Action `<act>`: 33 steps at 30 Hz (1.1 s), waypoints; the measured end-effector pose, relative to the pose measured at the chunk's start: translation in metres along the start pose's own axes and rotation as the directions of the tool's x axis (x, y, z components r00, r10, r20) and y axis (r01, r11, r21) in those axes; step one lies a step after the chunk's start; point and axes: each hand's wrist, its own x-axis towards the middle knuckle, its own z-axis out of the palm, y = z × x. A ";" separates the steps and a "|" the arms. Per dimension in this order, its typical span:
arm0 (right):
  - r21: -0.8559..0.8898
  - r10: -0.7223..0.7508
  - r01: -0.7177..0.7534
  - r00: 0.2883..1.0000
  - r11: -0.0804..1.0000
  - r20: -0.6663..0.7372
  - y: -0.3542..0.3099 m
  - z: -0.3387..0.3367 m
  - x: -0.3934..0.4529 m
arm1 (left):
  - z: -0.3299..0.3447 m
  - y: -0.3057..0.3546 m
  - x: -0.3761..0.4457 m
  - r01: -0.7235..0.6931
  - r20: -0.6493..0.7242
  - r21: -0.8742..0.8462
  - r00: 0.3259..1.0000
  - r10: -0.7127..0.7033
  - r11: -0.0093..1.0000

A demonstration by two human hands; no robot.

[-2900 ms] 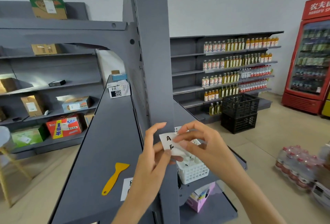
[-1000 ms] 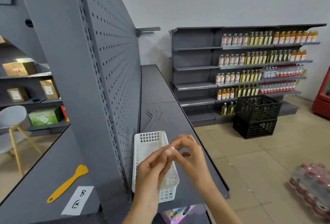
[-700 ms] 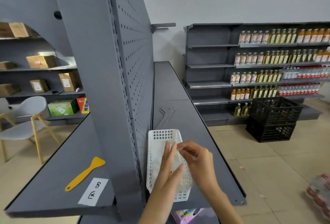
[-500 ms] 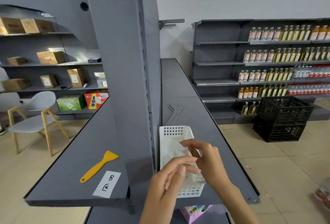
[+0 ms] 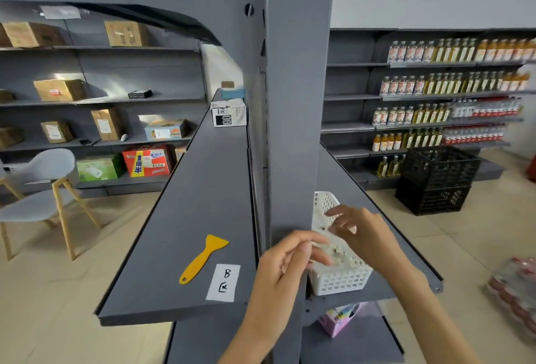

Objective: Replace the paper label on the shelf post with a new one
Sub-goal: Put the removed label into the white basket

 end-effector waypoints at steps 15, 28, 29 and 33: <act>0.438 -0.086 0.444 0.772 0.781 -0.630 -0.130 0.006 -0.082 | -0.084 -0.017 -0.008 0.033 0.036 -0.026 0.999 -0.032 0.999; -0.118 -0.044 0.095 0.927 0.989 0.372 -0.172 0.109 -0.028 | -0.180 -0.111 0.028 0.243 -0.024 0.667 0.952 -0.305 0.704; -0.179 -0.001 0.084 0.907 0.980 0.421 -0.171 0.115 -0.021 | -0.184 -0.115 0.032 0.234 -0.006 0.705 0.946 -0.324 0.670; -0.376 0.141 0.060 0.863 0.925 0.485 -0.175 0.130 0.004 | -0.193 -0.116 0.050 0.181 0.073 0.784 0.923 -0.377 0.594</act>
